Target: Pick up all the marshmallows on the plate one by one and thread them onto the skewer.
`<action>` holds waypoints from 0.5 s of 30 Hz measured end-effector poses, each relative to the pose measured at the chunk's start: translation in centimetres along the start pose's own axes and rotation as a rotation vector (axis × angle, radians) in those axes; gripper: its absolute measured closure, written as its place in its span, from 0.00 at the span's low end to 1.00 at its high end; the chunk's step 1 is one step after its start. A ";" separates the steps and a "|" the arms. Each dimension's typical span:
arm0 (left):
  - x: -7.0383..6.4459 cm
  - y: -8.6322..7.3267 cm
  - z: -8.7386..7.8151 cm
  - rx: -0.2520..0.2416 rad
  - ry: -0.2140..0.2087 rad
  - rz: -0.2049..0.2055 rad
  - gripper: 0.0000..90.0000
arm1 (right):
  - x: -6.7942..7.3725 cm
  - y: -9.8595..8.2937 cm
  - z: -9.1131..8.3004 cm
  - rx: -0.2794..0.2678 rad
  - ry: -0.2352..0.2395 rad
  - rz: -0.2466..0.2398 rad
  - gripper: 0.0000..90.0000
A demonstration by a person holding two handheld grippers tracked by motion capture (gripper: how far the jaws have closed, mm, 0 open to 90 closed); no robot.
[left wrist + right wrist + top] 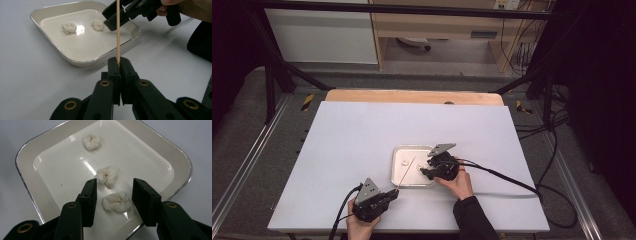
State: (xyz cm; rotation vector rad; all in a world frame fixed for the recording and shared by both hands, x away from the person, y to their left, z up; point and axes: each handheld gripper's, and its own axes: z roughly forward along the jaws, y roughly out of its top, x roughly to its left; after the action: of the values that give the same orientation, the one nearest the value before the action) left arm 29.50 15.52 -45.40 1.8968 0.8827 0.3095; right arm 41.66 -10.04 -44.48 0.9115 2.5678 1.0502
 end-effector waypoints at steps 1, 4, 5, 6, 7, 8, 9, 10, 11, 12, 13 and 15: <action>0.0 0.0 0.0 0.000 0.000 0.001 0.98 | 0.0 0.0 0.0 0.008 0.003 -0.002 0.65; 0.0 0.0 0.1 0.002 -0.003 0.005 0.98 | 0.0 -0.1 0.0 0.007 0.004 -0.008 0.69; 0.1 0.0 0.2 0.005 -0.002 0.003 0.98 | 0.0 -0.1 0.0 0.007 0.006 -0.010 0.70; 0.2 0.0 0.2 0.010 -0.010 -0.003 0.98 | 0.1 -0.1 0.0 0.004 0.006 -0.007 0.71; 0.2 0.1 0.3 0.011 -0.012 0.003 0.98 | 0.1 -0.1 0.0 0.003 0.004 -0.004 0.72; 0.2 0.2 0.2 0.010 -0.005 0.008 0.98 | 0.1 -0.1 0.0 0.003 0.005 -0.002 0.72; 0.2 0.2 0.2 0.010 -0.005 0.008 0.98 | 0.1 -0.1 0.0 0.003 0.005 0.001 0.73; 0.3 0.2 0.1 -0.002 -0.007 0.000 0.98 | 0.1 -0.2 0.0 0.002 0.004 -0.001 0.74; 0.3 0.2 0.1 -0.001 -0.009 0.005 0.98 | 0.2 -0.2 0.0 0.001 0.003 0.006 0.74; 0.3 0.3 0.1 0.005 -0.006 0.011 0.98 | 0.1 -0.1 -0.1 0.005 0.005 0.005 0.74; 0.4 0.3 0.2 0.011 -0.005 0.010 0.98 | 0.1 -0.1 -0.1 0.008 0.006 0.011 0.74; 0.4 0.2 0.1 0.010 -0.006 0.011 0.98 | 0.0 -0.1 -0.2 0.004 0.003 0.020 0.75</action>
State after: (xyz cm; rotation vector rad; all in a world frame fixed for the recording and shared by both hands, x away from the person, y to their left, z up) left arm 29.93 15.65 -45.32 1.9109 0.8718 0.3070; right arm 41.49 -10.23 -44.40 0.9393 2.5694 1.0529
